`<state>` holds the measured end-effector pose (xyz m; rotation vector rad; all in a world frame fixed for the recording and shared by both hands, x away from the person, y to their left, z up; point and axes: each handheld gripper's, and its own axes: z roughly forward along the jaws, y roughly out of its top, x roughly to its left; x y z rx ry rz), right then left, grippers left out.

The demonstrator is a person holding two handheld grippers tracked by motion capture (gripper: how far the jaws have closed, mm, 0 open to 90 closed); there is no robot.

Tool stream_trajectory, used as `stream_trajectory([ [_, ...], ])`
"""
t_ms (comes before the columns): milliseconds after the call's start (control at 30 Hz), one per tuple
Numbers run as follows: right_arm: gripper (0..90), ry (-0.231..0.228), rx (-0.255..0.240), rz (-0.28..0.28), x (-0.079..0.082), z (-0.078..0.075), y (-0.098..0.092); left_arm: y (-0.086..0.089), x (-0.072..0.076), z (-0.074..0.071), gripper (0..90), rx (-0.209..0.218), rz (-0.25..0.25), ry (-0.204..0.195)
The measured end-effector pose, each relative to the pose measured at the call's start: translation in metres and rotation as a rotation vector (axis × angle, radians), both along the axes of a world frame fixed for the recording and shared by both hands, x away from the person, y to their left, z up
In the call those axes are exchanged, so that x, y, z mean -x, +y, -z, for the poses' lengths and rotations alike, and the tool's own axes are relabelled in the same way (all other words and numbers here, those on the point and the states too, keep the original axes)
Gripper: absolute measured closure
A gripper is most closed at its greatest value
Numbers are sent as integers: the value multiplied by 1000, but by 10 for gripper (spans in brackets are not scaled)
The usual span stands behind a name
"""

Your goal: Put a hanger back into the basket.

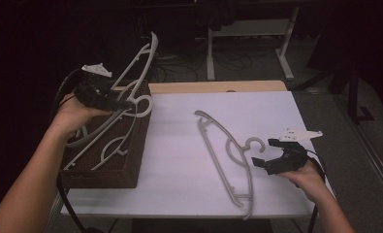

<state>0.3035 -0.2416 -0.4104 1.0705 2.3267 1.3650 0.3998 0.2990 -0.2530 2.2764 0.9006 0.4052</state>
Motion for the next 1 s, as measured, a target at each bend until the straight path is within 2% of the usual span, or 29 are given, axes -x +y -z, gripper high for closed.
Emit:
stream_trajectory([
  [133, 0, 3, 1, 3, 0, 1, 0, 18, 1, 11, 406, -15, -21, 27],
  [400, 0, 5, 4, 4, -1, 1, 1, 46, 0, 40, 406, 4, -58, 90],
  [500, 0, 7, 4, 6, -1, 1, 0, 50, -1, 48, 406, 0, -59, 102],
  [533, 0, 8, 4, 7, -1, 1, 0, 53, -1, 55, 405, -9, -62, 114],
  [667, 0, 7, 3, 9, -1, 1, 0, 60, -2, 67, 405, -5, -69, 138],
  [867, 0, 8, 3, 11, -1, 2, -1, 66, -1, 79, 405, 21, -61, 177],
  [1000, 0, 9, 3, 12, -1, 2, -1, 67, -1, 88, 404, 6, -69, 195],
])
